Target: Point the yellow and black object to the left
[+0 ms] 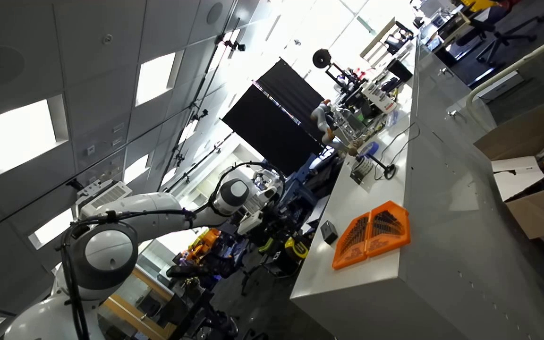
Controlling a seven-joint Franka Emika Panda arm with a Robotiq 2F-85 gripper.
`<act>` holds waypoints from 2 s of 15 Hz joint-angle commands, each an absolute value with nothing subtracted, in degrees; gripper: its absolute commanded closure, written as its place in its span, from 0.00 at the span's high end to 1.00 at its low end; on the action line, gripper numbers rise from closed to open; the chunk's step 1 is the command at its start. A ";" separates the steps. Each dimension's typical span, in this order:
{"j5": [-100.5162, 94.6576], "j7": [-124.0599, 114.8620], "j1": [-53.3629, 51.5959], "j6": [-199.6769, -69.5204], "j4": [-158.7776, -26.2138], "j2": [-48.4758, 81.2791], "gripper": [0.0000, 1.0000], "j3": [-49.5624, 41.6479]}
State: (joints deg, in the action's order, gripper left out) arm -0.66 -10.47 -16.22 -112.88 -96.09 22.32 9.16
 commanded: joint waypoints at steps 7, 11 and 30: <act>-6.03 19.06 -14.74 -107.41 -92.25 23.87 0.28 10.80; -9.23 29.83 -14.89 -108.88 -91.65 25.39 0.28 12.00; -11.92 46.37 -15.92 -117.94 -90.83 32.07 0.79 13.83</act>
State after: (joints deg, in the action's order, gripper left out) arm -11.26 46.18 -16.31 -118.61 -92.34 31.97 13.00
